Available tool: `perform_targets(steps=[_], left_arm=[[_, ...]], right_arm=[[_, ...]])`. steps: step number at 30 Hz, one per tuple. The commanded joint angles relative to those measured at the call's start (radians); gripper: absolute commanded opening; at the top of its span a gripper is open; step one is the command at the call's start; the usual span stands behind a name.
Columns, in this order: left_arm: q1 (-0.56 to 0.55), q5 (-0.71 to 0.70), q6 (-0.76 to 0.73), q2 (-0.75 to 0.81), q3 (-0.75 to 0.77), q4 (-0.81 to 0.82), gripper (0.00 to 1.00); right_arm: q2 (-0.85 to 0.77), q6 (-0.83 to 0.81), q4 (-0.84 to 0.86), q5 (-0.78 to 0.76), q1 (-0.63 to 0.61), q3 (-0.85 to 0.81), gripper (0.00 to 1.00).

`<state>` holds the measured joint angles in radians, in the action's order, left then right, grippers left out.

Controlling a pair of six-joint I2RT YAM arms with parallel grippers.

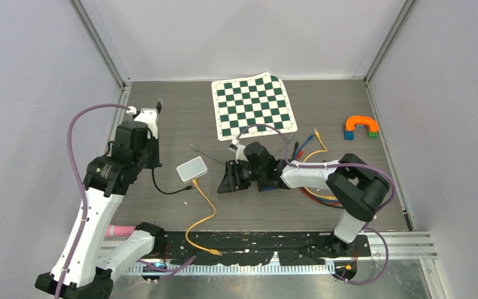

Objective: Pull the plug from the switch port
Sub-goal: Place the connector at the center of the board.

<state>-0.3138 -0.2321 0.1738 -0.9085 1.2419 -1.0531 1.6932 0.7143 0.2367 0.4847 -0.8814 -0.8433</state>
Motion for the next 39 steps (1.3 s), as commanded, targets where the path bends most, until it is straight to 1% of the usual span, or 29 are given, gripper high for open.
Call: perform_targets(steps=[1,3,4,5,6,8,10,14,16,18,21,23,27,30,31,33,35,37,38,39], left_arm=[[0.002,0.148,-0.002,0.014,0.034,0.078,0.0],[0.002,0.277,0.045,0.009,0.041,0.137,0.0],[0.002,0.332,0.071,0.007,0.039,0.176,0.0],[0.002,0.388,0.101,0.003,0.031,0.231,0.0],[0.002,0.422,0.13,-0.001,0.022,0.271,0.0],[0.002,0.483,0.176,-0.017,0.011,0.335,0.0],[0.002,0.527,0.227,-0.039,-0.003,0.401,0.0],[0.001,0.601,0.331,-0.104,-0.076,0.541,0.0],[0.001,0.632,0.396,-0.134,-0.169,0.667,0.0],[-0.001,0.618,0.443,-0.177,-0.239,0.788,0.0],[-0.001,0.563,0.497,-0.282,-0.302,0.908,0.0],[-0.001,0.562,0.554,-0.362,-0.338,1.061,0.0],[-0.006,0.574,0.627,-0.532,-0.338,1.222,0.0],[-0.007,0.617,0.659,-0.635,-0.32,1.291,0.0],[-0.008,0.625,0.663,-0.66,-0.307,1.276,0.0],[-0.01,0.624,0.651,-0.696,-0.284,1.202,0.11],[-0.016,0.609,0.61,-0.689,-0.281,1.13,0.22],[-0.028,0.549,0.552,-0.647,-0.291,1.042,0.25],[-0.032,0.515,0.527,-0.619,-0.299,0.987,0.33],[-0.035,0.471,0.501,-0.592,-0.308,0.935,0.44]], right_arm=[[-0.085,0.017,-0.002,-0.168,0.0,0.028,0.46],[-0.172,0.031,0.009,-0.306,-0.006,0.092,0.47],[-0.237,0.033,0.015,-0.347,-0.007,0.131,0.47],[-0.27,0.031,0.019,-0.426,-0.007,0.148,0.47],[-0.336,0.028,0.019,-0.453,-0.007,0.181,0.47],[-0.43,0.019,0.01,-0.613,-0.007,0.223,0.47],[-0.506,0.008,-0.008,-0.692,-0.005,0.252,0.47],[-0.613,0.016,-0.047,-0.806,-0.005,0.299,0.47],[-0.657,0.032,-0.053,-0.837,-0.005,0.323,0.47],[-0.695,0.038,-0.055,-0.853,-0.005,0.338,0.47],[-0.74,0.024,-0.069,-0.874,-0.004,0.345,0.47],[-0.745,0.013,-0.093,-0.882,-0.004,0.336,0.47],[-0.724,0.004,-0.114,-0.841,-0.002,0.319,0.47],[-0.695,0.02,-0.113,-0.807,-0.002,0.319,0.47],[-0.69,0.025,-0.113,-0.793,-0.002,0.317,0.47],[-0.672,0.031,-0.11,-0.775,-0.002,0.316,0.47],[-0.656,0.029,-0.109,-0.762,-0.001,0.312,0.47],[-0.637,0.023,-0.11,-0.752,0.0,0.302,0.47],[-0.623,0.022,-0.109,-0.749,0.0,0.298,0.47],[-0.615,0.019,-0.108,-0.741,0.001,0.289,0.47]])
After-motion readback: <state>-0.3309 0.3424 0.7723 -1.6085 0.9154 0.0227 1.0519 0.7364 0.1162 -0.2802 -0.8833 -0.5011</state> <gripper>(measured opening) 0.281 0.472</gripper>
